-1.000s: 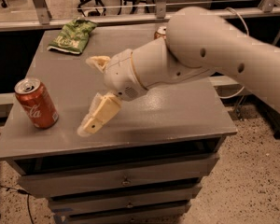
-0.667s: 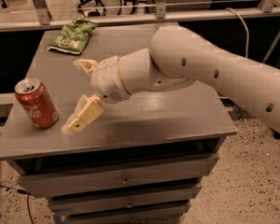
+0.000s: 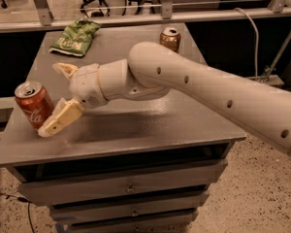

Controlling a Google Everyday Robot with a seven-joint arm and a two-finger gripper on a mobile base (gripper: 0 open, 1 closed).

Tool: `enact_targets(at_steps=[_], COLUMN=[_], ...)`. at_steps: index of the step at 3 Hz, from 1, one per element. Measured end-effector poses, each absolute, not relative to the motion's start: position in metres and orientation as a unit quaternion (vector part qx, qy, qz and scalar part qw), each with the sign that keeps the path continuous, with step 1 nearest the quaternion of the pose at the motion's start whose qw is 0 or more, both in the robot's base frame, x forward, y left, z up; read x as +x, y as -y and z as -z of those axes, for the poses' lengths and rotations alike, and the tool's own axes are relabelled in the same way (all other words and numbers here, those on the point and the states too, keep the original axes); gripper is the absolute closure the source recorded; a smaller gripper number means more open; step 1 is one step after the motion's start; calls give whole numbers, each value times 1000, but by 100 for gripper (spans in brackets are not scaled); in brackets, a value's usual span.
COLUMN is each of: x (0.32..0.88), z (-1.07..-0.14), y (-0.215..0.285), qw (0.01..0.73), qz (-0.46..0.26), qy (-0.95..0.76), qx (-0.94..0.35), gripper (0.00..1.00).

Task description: Knock coke can over

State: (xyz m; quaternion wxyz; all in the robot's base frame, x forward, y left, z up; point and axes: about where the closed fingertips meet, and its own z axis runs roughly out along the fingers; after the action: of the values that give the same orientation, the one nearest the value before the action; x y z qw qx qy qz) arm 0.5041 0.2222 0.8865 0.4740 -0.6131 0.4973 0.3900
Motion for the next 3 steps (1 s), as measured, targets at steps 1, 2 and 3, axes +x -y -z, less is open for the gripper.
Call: enact_targets(at_steps=[1, 2, 3], x=[508, 509, 511], z=[-878, -872, -876], y=[-251, -266, -264], qw=[471, 465, 463], qz=[-418, -437, -433], qy=[-485, -485, -490], qx=[-606, -598, -598], gripper=[16, 40, 64])
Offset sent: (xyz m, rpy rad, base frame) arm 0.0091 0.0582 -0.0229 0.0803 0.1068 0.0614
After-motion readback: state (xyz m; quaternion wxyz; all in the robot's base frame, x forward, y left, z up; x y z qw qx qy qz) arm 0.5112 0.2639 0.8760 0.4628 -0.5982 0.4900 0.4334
